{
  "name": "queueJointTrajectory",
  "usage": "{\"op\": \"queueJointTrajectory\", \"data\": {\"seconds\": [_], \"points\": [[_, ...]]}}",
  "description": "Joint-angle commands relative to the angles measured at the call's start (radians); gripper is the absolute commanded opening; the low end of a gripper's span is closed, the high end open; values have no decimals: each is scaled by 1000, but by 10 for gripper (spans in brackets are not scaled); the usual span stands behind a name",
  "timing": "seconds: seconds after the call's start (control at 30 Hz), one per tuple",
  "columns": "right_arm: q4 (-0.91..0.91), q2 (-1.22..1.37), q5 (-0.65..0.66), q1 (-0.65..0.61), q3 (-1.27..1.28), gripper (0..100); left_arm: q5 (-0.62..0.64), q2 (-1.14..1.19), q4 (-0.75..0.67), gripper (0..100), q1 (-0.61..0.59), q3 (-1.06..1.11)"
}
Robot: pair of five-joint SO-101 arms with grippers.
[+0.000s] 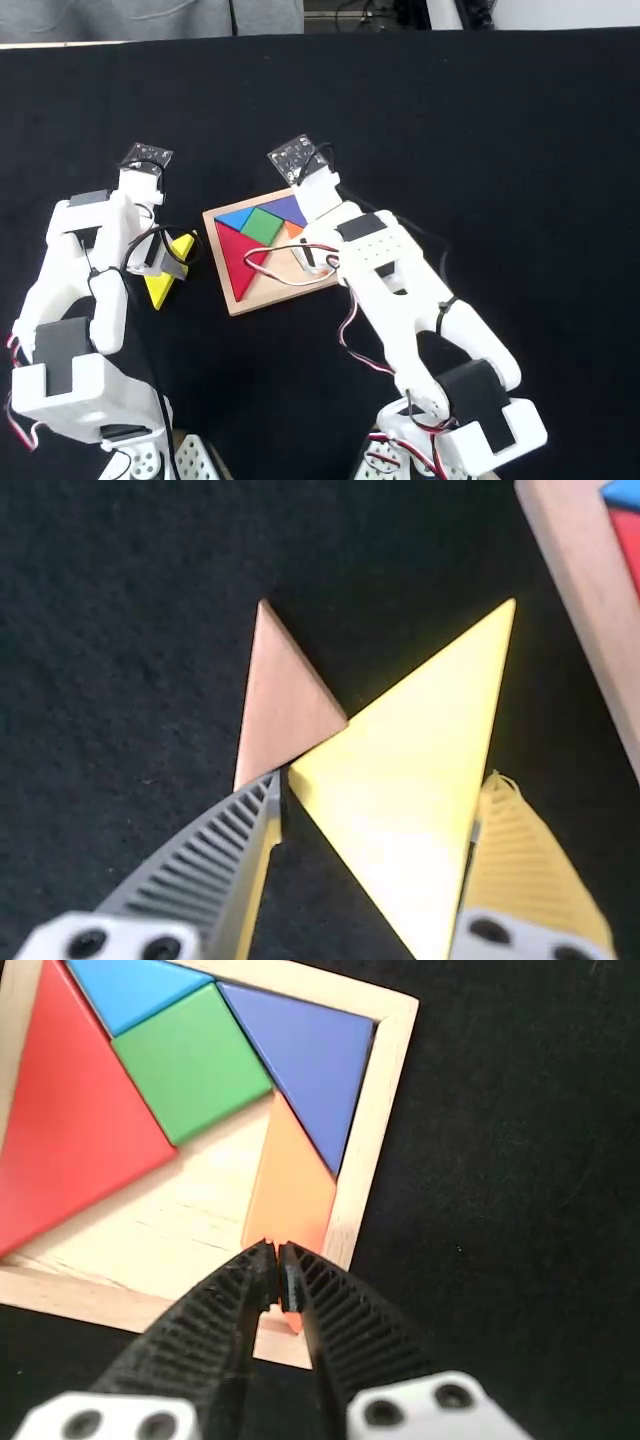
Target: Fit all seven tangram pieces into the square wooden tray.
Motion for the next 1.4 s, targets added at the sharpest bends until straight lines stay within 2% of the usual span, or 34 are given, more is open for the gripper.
{"op": "queueJointTrajectory", "data": {"seconds": [0.0,0.23,0.43,0.73,0.9,1.03,1.17,1.3,1.37], "points": [[-12,-47,9,-17,-4,15,3,-5,-8,297,-8,-44],[-11,-47,11,-17,-4,15,14,-5,25,308,-19,-42],[-9,-47,11,-17,-4,15,121,14,23,336,-8,-44],[-8,-47,11,-17,-4,15,129,86,31,335,8,-120],[-8,-47,11,-17,-4,15,115,107,23,335,15,-165],[-8,-47,11,-17,-4,15,-25,150,35,331,18,-180],[-8,-47,11,-17,-4,15,-117,161,112,266,24,-208],[-8,-47,11,-17,-4,15,-104,161,176,251,24,-202],[-8,-47,11,-17,-4,15,-48,158,178,252,12,-208]]}}
